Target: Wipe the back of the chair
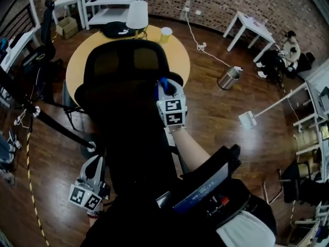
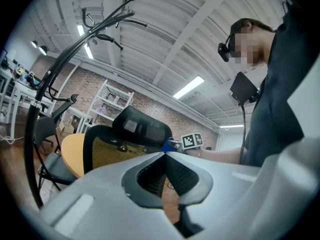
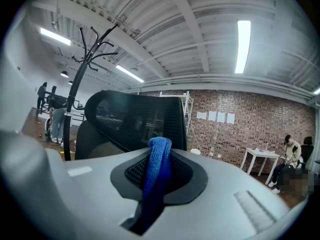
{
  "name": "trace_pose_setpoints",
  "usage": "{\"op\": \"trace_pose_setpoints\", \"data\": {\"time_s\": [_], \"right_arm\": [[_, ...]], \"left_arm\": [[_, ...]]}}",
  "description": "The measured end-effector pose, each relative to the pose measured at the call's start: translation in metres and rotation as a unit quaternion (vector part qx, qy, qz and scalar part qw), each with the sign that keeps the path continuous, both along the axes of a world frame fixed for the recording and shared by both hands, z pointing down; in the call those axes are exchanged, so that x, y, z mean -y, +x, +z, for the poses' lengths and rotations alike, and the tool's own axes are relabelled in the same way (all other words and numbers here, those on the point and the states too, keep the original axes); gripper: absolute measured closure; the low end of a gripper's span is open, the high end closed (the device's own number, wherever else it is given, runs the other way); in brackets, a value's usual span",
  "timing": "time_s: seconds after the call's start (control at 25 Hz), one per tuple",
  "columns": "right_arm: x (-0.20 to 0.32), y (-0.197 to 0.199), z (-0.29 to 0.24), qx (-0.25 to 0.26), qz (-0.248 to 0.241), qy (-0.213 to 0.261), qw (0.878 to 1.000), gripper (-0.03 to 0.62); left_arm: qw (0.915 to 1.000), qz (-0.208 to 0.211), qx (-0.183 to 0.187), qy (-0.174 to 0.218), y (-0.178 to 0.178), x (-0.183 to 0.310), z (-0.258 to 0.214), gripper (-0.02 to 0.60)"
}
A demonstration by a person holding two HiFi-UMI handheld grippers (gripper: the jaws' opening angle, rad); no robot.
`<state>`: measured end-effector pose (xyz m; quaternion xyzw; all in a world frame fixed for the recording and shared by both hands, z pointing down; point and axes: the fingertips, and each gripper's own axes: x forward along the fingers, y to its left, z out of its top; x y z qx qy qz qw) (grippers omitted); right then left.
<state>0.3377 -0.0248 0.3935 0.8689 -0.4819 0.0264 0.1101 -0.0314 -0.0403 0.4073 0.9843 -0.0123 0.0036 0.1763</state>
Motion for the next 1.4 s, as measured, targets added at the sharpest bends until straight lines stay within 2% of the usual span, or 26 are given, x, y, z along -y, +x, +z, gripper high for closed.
{"op": "trace_pose_setpoints", "data": {"time_s": [0.12, 0.2, 0.4, 0.6, 0.76, 1.08, 1.28, 1.4], "right_arm": [[0.004, 0.006, -0.002, -0.014, 0.003, -0.019, 1.0, 0.556], [0.006, 0.008, -0.005, -0.008, -0.006, -0.015, 1.0, 0.556], [0.024, 0.0, -0.013, -0.004, -0.021, -0.016, 1.0, 0.556], [0.061, -0.023, -0.025, -0.013, -0.035, -0.015, 0.999, 0.556], [0.068, -0.02, -0.038, -0.021, -0.014, -0.01, 1.0, 0.556], [0.142, -0.073, -0.035, -0.019, -0.067, 0.007, 0.998, 0.556], [0.184, -0.122, -0.039, -0.019, -0.109, 0.015, 0.994, 0.556], [0.198, -0.145, -0.042, -0.011, -0.109, 0.027, 0.994, 0.556]], "left_arm": [[0.9996, 0.025, -0.013, 0.005, 0.017, 0.006, 0.002, 0.575], [0.9987, 0.04, -0.027, 0.017, 0.026, 0.009, -0.008, 0.575], [0.9966, 0.067, -0.035, 0.032, 0.024, 0.013, -0.02, 0.575], [0.9978, 0.055, -0.028, 0.024, 0.004, 0.034, -0.018, 0.575], [0.9974, 0.059, -0.038, 0.019, 0.0, 0.053, -0.029, 0.575], [0.999, -0.038, -0.019, -0.012, -0.078, 0.104, -0.002, 0.575], [0.9984, -0.05, -0.025, -0.01, -0.097, 0.119, -0.002, 0.574], [0.9979, -0.057, -0.029, -0.006, -0.105, 0.124, -0.005, 0.574]]}}
